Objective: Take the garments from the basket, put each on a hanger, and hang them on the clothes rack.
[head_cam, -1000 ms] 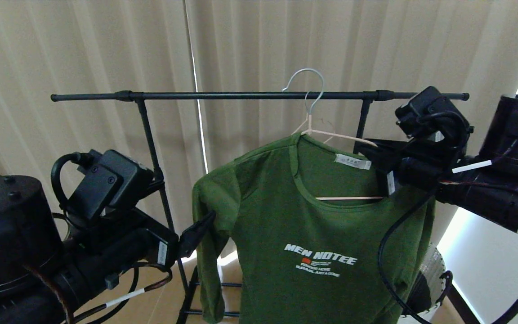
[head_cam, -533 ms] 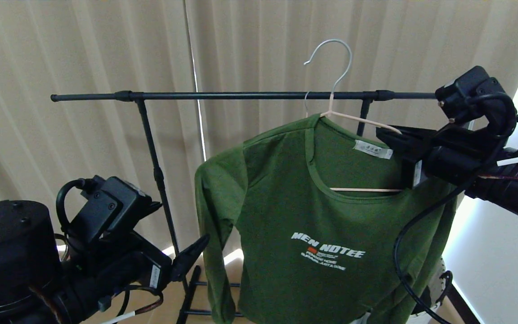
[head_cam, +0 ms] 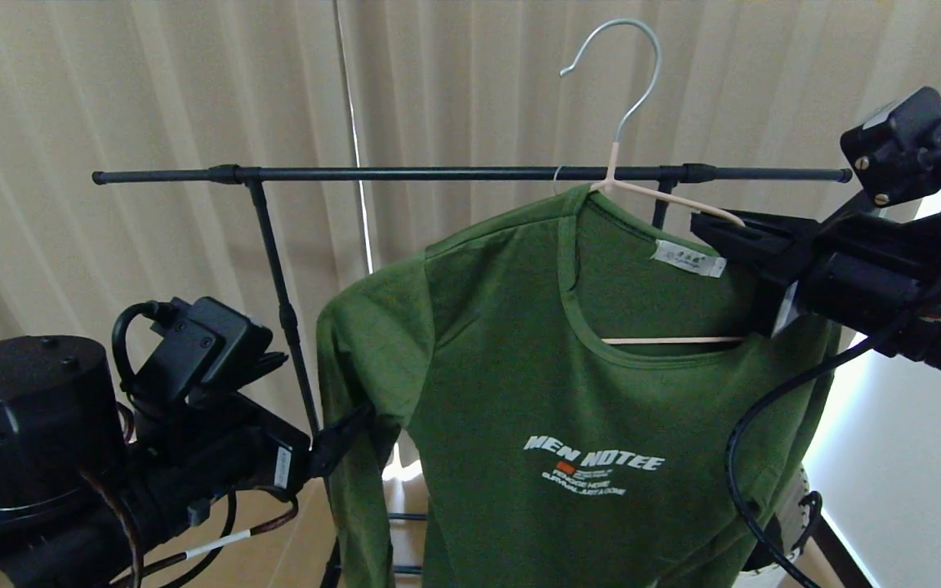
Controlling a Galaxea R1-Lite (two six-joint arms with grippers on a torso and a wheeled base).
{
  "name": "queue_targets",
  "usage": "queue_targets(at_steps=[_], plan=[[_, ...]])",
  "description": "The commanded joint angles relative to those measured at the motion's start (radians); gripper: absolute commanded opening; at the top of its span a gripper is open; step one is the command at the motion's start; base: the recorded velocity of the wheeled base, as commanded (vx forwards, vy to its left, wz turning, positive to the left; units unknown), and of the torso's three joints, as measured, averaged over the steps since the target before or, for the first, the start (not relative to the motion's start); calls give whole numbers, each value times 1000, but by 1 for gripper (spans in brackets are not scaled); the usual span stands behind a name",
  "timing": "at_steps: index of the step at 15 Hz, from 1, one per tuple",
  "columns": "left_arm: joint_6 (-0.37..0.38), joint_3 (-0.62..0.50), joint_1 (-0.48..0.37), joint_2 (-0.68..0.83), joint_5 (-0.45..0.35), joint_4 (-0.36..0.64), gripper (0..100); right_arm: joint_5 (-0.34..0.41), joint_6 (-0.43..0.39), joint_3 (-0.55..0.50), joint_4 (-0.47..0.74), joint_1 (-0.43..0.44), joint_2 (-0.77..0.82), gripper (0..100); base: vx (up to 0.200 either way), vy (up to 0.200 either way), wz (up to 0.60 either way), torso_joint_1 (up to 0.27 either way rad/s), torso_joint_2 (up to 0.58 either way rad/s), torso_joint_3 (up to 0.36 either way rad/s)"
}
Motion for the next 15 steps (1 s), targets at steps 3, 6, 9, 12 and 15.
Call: queue_targets(at_steps=[3, 6, 9, 12, 15], plan=[[2, -7, 23, 16, -2, 0, 0, -6, -3, -4, 2, 10, -7, 0, 0, 0, 0, 0, 0, 0], [5, 15, 69, 12, -3, -26, 0, -12, -4, -4, 16, 0, -7, 0, 0, 0, 0, 0, 0, 0], [6, 96, 138, 11, -6, -155, 0, -23, -4, -14, 58, -68, -8, 0, 0, 0, 0, 0, 0, 0], [-1, 101, 160, 19, -8, -155, 0, -33, -4, -18, 91, -91, -8, 0, 0, 0, 0, 0, 0, 0], [2, 101, 149, 11, -8, -157, 100, -38, -4, -26, 98, -89, -5, 0, 0, 0, 0, 0, 0, 0]])
